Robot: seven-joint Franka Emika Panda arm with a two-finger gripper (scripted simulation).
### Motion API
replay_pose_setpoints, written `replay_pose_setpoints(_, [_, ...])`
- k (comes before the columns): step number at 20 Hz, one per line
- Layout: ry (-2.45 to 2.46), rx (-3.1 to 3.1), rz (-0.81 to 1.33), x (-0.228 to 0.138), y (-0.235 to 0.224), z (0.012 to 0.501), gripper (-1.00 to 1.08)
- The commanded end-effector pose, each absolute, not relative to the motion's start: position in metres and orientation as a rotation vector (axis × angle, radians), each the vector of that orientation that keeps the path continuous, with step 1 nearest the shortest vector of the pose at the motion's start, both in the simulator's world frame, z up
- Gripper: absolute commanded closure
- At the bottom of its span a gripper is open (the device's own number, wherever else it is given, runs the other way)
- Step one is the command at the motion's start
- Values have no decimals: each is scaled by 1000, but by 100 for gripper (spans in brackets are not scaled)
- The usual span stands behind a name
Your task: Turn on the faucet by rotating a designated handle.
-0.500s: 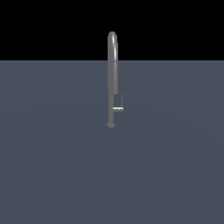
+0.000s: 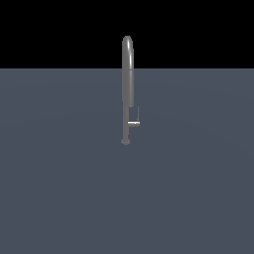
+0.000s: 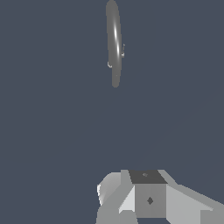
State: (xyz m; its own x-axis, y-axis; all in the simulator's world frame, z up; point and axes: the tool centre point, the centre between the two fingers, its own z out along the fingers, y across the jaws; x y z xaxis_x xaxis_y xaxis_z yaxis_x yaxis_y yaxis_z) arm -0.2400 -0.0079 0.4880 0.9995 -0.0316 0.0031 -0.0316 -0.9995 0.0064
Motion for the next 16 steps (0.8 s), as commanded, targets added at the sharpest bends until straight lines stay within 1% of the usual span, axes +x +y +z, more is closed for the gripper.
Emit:
replay_pose_setpoints(1, [-69, 3147, -17, -234, -8, 487, 108])
replay_pose_setpoints(8, [-165, 3199, -120, -208, -6, 482, 108])
replay_pose_setpoints(16, [-335, 3273, -303, -165, -7, 469, 108])
